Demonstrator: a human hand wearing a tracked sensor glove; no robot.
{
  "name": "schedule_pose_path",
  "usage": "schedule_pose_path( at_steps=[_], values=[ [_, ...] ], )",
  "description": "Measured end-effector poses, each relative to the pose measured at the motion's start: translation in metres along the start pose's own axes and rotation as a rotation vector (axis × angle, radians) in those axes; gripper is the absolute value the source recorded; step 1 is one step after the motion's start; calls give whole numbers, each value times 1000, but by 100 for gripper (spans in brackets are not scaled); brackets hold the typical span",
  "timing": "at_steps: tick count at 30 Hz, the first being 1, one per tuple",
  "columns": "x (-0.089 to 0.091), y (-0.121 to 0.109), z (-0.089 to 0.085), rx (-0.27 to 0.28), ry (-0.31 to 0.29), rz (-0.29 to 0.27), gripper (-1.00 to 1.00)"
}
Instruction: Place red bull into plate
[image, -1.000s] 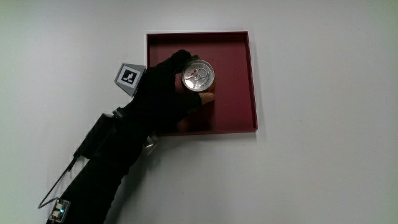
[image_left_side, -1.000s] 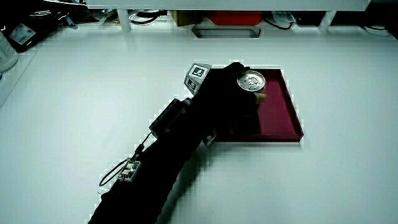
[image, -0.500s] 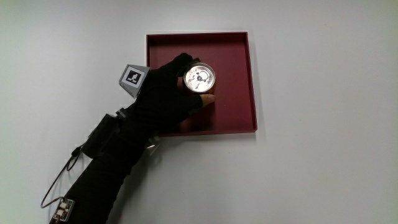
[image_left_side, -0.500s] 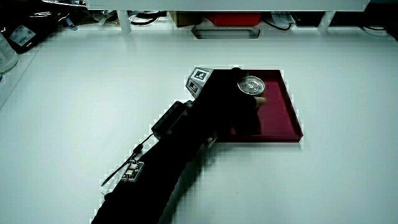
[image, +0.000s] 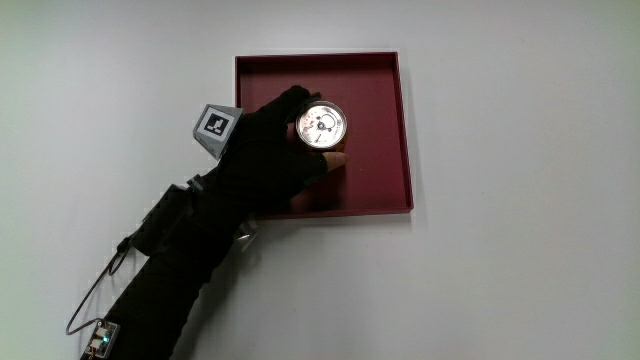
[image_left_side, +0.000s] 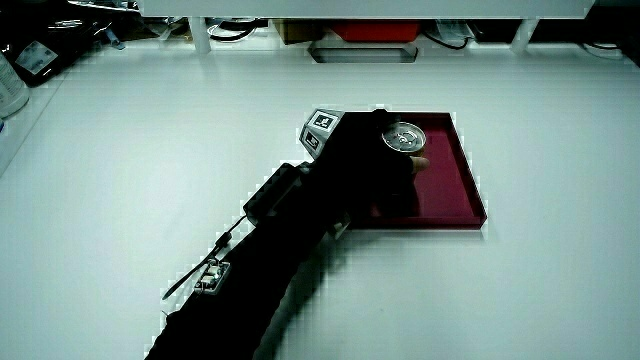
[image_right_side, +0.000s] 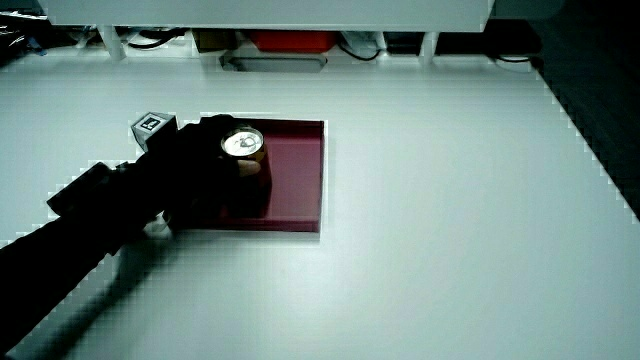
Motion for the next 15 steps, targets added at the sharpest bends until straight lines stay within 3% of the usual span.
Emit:
schedule_pose_path(
  at_steps=[4, 5, 6, 10, 11, 13, 15],
  values=[
    [3, -3, 3, -15, -42, 6, -64],
    [6, -4, 5, -25, -32, 26, -68],
    [6, -5, 7, -33, -34, 12, -73],
    [22, -14, 16, -87, -81, 27, -91],
    [30, -19, 18, -101, -118, 39, -95],
    [35, -23, 26, -129, -101, 10, -100],
    [49, -32, 33, -136, -37, 88, -100]
  ],
)
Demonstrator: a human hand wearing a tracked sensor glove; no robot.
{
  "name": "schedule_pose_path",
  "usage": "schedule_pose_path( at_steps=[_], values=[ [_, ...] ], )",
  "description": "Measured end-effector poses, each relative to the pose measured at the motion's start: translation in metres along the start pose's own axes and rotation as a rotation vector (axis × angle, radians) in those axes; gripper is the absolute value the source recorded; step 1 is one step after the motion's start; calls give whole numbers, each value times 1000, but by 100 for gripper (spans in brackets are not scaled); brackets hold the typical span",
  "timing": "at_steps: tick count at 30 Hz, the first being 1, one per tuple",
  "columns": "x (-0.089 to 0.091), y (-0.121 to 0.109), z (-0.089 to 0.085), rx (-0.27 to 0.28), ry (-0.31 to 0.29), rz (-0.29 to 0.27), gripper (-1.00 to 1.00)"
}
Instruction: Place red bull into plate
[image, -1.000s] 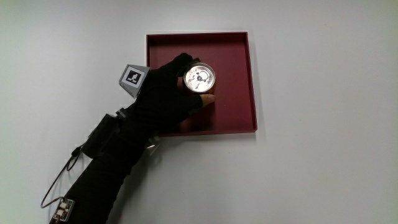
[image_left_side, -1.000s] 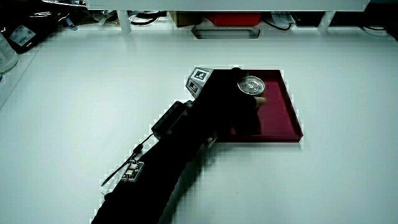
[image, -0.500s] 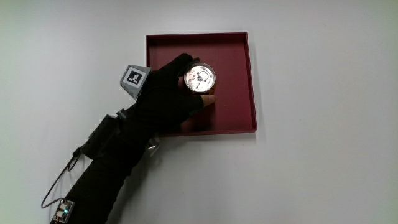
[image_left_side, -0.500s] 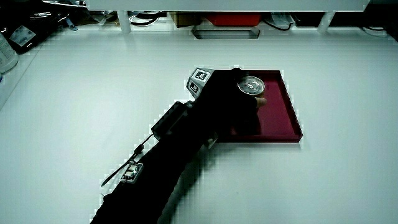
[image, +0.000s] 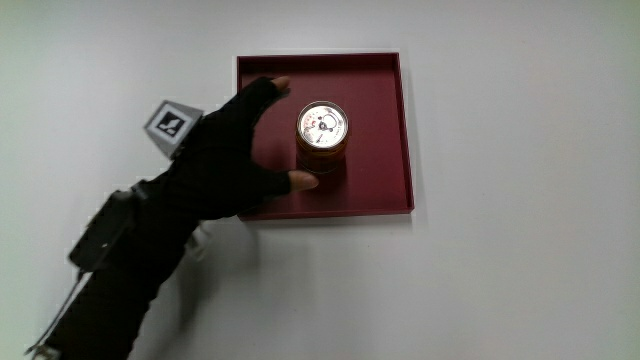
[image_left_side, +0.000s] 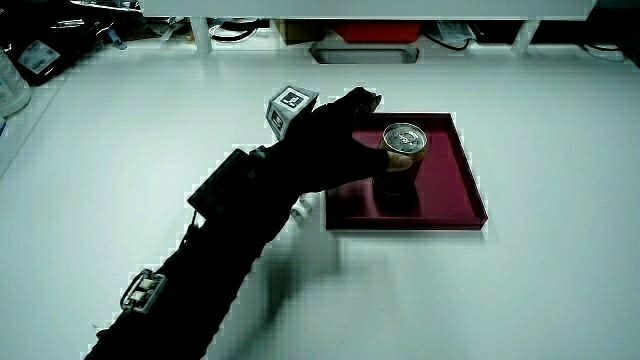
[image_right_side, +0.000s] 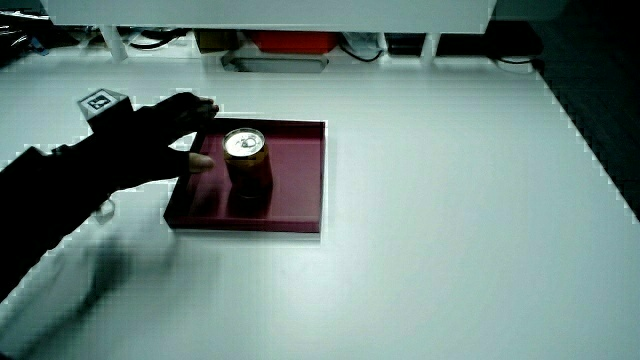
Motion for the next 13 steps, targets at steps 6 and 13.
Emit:
schedule_pose_path(
  at_steps=[6, 13],
  values=[
    [8, -24, 21, -20, 82, -22, -100],
    [17, -51, 44, -18, 201, -80, -100]
  ],
)
